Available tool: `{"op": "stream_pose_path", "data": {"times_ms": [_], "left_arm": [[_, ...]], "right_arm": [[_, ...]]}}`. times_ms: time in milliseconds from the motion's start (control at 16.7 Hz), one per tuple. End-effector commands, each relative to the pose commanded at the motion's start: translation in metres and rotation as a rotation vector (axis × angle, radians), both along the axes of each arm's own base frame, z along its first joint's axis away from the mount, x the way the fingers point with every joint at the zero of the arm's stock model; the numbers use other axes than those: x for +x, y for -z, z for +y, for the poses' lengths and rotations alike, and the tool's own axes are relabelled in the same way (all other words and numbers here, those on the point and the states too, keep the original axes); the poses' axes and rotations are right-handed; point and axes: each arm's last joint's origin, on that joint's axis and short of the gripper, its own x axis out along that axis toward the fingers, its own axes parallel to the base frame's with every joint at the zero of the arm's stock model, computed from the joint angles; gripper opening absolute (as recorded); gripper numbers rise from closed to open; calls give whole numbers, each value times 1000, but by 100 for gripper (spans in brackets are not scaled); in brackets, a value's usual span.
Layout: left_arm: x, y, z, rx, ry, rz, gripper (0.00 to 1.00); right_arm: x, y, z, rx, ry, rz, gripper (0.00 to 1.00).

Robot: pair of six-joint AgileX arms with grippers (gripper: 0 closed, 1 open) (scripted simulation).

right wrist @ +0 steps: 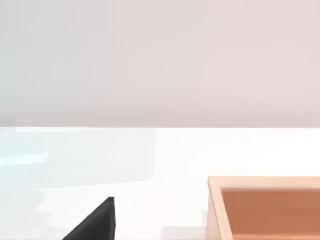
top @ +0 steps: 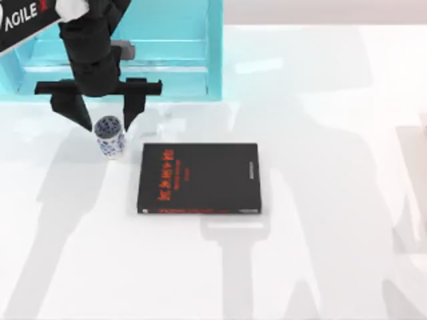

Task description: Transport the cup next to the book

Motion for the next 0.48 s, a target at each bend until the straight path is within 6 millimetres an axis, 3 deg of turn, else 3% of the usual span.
{"op": "stream_pose_path", "data": {"times_ms": [120, 480], "left_arm": [[0, 0, 0, 0, 0, 0, 98], [0, 0, 0, 0, 0, 0, 100]], "right_arm": [[0, 0, 0, 0, 0, 0, 100], [0, 0, 0, 0, 0, 0, 100]]}}
